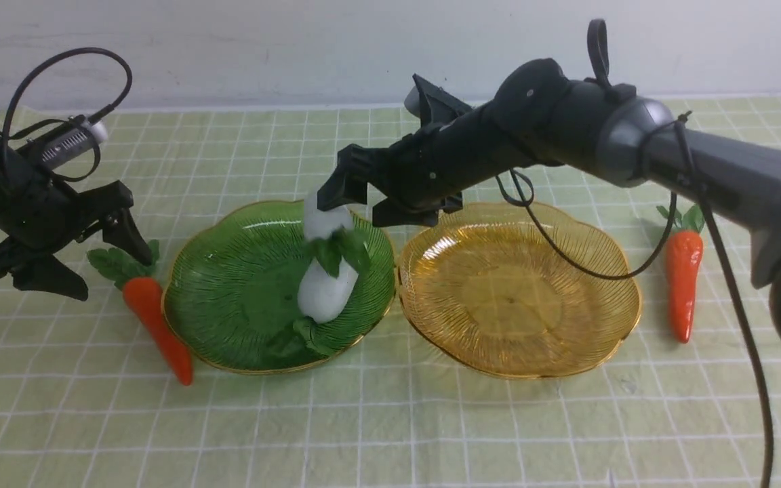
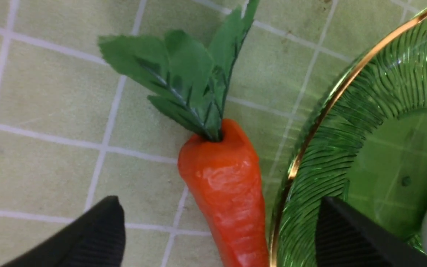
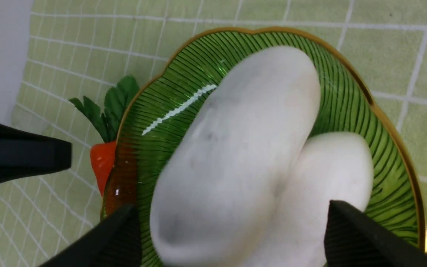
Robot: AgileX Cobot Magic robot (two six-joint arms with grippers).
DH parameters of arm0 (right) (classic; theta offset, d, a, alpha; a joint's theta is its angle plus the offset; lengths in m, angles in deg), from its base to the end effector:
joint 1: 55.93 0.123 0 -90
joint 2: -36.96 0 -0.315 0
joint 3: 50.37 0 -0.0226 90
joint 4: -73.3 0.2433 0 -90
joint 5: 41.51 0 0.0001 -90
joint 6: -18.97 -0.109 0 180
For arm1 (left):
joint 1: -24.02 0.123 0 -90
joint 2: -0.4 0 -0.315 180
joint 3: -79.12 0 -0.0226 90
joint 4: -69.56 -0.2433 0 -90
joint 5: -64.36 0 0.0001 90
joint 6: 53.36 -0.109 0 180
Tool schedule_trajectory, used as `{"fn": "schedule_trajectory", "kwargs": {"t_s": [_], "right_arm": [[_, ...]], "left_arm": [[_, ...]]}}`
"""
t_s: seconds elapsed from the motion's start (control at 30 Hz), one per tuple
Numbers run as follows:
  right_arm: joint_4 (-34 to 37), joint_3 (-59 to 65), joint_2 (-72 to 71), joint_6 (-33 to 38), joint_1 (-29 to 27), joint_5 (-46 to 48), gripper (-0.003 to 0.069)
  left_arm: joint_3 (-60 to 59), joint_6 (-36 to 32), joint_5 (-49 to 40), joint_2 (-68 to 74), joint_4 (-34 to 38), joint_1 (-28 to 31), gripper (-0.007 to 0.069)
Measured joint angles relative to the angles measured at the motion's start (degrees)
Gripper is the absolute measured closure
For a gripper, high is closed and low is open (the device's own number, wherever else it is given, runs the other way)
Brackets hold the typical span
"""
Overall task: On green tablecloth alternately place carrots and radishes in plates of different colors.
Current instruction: 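Place the white radish onto the plate beside the other radish with the right gripper, then place the carrot on the yellow plate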
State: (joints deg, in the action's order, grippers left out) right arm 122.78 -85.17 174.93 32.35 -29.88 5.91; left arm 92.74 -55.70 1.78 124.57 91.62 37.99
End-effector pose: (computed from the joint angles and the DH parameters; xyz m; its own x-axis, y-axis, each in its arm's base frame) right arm 0.4546 0.2902 0.2329 -0.9039 -0.0522 -0.4245 -0.3484 0.6658 0.6599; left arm 0.4242 0.0681 0.2178 -0.9238 -0.3689 -0.1023 -0.3142 0.8834 -0.3478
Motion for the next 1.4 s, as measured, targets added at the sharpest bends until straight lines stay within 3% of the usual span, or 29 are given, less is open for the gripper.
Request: {"fn": "schedule_trajectory", "kwargs": {"t_s": [0.13,0.3,0.4,0.43,0.57,0.77,0.93,1.0,1.03,1.07,1.1,1.13,1.23,1.27,1.3,1.4], "right_arm": [[-2.7,-4.4,0.0,-0.6,0.0,4.1,0.0050],[-4.7,-9.5,0.0,-0.8,0.0,9.1,0.0050],[-6.2,-12.9,0.0,-0.8,0.0,12.9,0.0052],[-7.7,-15.6,0.0,-1.1,0.0,16.0,0.0056],[-12.1,-19.9,0.0,-3.0,0.0,21.8,0.0074],[-25.9,-25.4,-0.7,-7.5,0.0,24.2,0.0138],[-43.9,-24.1,-5.3,-11.3,-0.1,24.9,0.0277],[-48.2,-21.4,-8.2,-11.8,-1.1,24.9,0.0352],[-48.2,-21.1,-8.5,-11.8,-1.2,24.9,0.0352],[-50.1,-17.8,-11.1,-12.3,-3.0,24.9,0.0431],[-50.2,-16.8,-11.4,-12.4,-3.3,24.8,0.0440],[-50.7,-12.8,-14.3,-12.9,-6.2,24.8,0.0524],[-49.9,-5.9,-17.8,-14.4,-11.8,24.8,0.0626],[-49.5,-5.4,-17.8,-14.6,-11.8,24.8,0.0626],[-47.7,-1.3,-19.6,-15.6,-16.7,24.8,0.0657],[-43.4,4.2,-20.3,-15.7,-23.1,24.7,0.0666]], "left_arm": [[0.0,0.1,0.0,2.4,0.1,-0.6,-0.0001],[0.0,0.5,1.6,4.7,0.4,-1.1,0.0089],[0.0,1.7,2.7,5.4,-0.2,-1.1,0.0183],[0.0,2.3,3.0,5.9,-1.2,-1.1,0.0275],[0.7,2.7,2.6,5.9,-2.7,-1.1,0.0300],[5.8,2.8,-1.0,4.7,-6.3,-1.1,0.0300],[14.0,1.1,-6.5,-0.9,-6.0,-3.0,0.0300],[15.8,-0.7,-6.7,-3.1,-4.9,-4.9,0.0300],[16.3,-1.0,-6.8,-3.6,-4.5,-5.8,0.0300],[17.4,-1.8,-7.0,-5.2,-2.7,-8.3,0.0300],[17.7,-1.9,-7.1,-5.5,-1.8,-9.1,0.0300],[18.7,-2.9,-7.6,-6.7,1.0,-12.8,0.0300],[19.7,-4.9,-7.7,-6.7,5.0,-19.8,0.0300],[19.7,-5.1,-7.7,-6.7,5.5,-20.3,0.0300],[19.9,-5.8,-7.6,-6.0,6.6,-24.2,0.0300],[19.9,-6.5,-1.2,-2.2,8.7,-32.9,0.0300]]}}
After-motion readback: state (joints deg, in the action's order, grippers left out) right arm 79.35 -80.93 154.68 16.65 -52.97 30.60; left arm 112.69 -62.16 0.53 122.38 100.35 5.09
